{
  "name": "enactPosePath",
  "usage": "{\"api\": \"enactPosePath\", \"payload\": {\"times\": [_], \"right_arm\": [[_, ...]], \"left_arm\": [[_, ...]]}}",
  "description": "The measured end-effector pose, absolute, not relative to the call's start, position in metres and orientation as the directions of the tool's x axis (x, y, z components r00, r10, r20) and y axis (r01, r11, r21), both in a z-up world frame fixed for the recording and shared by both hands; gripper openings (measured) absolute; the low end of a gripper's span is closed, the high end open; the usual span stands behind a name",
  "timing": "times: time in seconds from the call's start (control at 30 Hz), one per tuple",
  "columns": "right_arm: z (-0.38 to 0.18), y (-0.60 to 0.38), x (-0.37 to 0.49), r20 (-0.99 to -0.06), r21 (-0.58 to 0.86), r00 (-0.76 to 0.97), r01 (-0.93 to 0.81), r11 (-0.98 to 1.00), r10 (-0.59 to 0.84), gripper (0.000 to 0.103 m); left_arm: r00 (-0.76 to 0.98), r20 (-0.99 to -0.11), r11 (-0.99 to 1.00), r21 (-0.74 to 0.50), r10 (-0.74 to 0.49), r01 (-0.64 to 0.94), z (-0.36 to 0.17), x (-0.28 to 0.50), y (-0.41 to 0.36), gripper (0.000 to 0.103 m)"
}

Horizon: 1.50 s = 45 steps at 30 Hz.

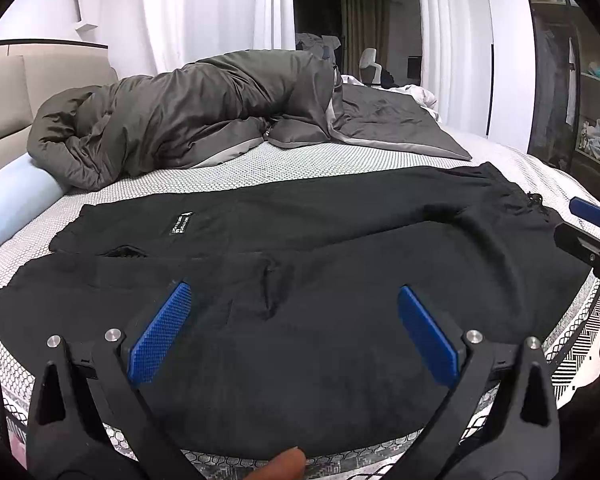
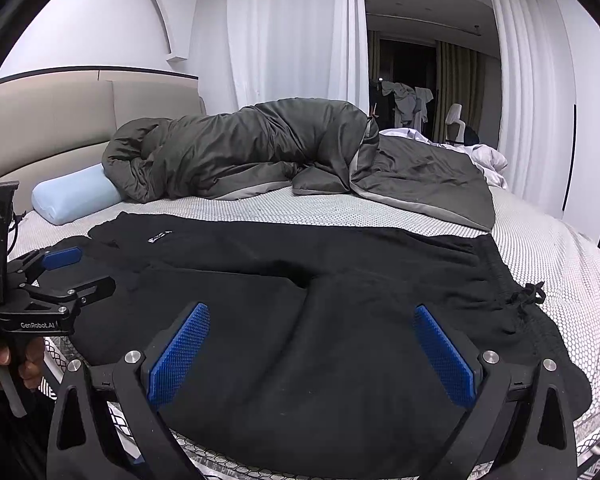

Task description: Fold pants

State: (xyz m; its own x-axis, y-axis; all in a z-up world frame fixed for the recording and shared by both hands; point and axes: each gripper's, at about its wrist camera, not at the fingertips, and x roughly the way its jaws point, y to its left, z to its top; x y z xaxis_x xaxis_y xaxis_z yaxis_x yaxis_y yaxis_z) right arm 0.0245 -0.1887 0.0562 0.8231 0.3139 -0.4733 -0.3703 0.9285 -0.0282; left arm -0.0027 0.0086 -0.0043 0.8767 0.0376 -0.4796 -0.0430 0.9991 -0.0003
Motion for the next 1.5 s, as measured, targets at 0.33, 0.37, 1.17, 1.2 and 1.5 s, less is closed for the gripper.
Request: {"api": "enactPosePath", "payload": {"times": [0.33,0.37,1.17,1.2,1.5], "right_arm": [[0.058,-0.188,0.025,-0.474,-0.028,0.824,-0.367,0.930,0.311,0.103],[0.058,-0.188,0.025,-0.475,-0.027,0.823,-0.367,0.930,0.311,0.103],[0.059,-0.181,0.024,-0.480,-0.034,0.819,-0.377,0.926,0.316,0.103],[0.058,-0.180,0.024,-0.480,-0.035,0.819,-0.376,0.926,0.314,0.103],[0.051,-0.182,0.036,-0.500,-0.044,0.826,-0.327,0.944,0.262,0.103]], "left_arm": [[0.877,-0.478,0.999,0.004,0.046,-0.050,-0.004,-0.002,0.009,0.102],[0.876,-0.479,0.999,0.004,0.047,-0.052,-0.004,-0.001,0.009,0.102],[0.877,-0.474,0.994,-0.024,0.080,-0.104,0.000,-0.013,0.029,0.102],[0.876,-0.476,0.994,-0.028,0.082,-0.108,0.000,-0.014,0.030,0.102],[0.869,-0.480,0.989,-0.020,0.122,-0.150,0.001,-0.018,0.041,0.102]]}}
